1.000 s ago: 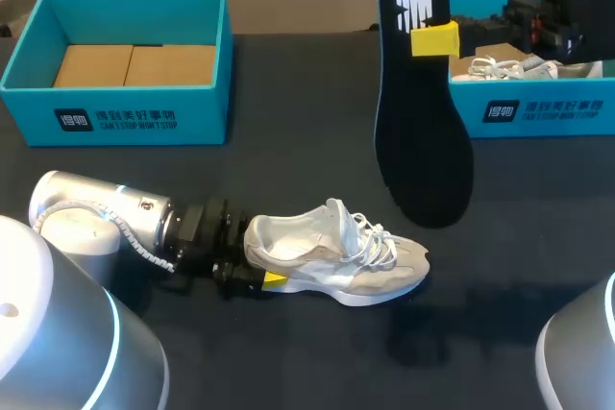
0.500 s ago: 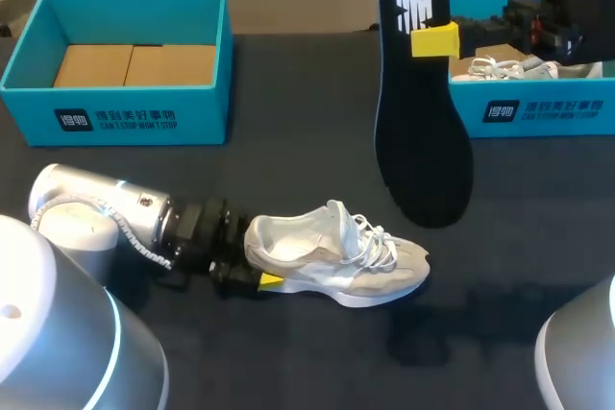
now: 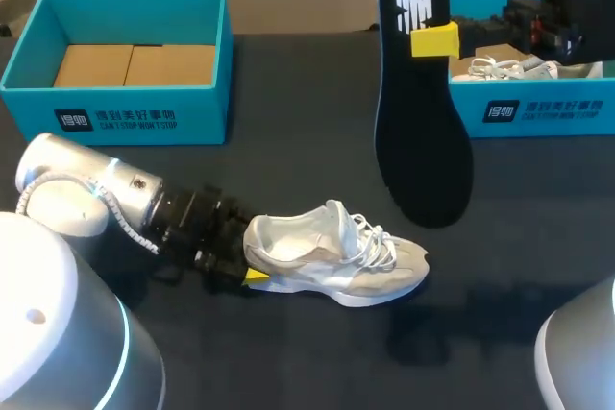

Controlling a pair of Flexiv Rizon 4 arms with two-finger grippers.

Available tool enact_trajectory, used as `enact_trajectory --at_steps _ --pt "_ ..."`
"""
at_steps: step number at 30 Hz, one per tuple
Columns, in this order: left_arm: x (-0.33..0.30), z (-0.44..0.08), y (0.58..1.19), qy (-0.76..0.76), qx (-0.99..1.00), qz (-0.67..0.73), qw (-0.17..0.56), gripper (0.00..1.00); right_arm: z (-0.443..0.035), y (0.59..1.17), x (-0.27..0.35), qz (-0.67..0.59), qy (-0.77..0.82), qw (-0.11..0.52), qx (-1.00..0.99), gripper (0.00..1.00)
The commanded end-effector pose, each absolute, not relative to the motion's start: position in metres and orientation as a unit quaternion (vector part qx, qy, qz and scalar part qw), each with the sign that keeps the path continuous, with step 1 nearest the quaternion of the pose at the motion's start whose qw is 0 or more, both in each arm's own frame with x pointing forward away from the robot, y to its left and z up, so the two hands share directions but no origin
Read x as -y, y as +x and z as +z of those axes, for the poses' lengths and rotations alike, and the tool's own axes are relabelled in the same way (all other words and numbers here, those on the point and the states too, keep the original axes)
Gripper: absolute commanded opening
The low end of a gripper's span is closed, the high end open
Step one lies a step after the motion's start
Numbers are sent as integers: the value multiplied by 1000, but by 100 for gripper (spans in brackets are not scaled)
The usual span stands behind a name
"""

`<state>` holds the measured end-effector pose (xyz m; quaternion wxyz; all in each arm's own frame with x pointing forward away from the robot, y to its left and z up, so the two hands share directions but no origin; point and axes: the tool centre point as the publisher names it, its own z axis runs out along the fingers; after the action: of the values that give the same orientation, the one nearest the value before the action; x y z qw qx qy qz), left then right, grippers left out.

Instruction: Take the shoe out of the shoebox, open the shoe tongue, remove and reinsert the insole, then place the shoe into the shoebox

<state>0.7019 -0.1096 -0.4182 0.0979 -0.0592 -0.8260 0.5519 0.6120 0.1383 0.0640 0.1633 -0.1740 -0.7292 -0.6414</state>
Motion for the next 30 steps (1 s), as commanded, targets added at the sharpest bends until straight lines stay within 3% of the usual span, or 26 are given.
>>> enact_trajectory --at_steps 1,21,30 --pt "101 -410 701 -61 845 522 96 100 65 615 -142 -640 -173 165 731 0" --pt "47 -363 709 -171 952 247 51 100 65 615 -142 -640 -173 165 731 0" --pt "47 -363 709 -171 952 247 51 100 65 615 -142 -640 -173 165 731 0"
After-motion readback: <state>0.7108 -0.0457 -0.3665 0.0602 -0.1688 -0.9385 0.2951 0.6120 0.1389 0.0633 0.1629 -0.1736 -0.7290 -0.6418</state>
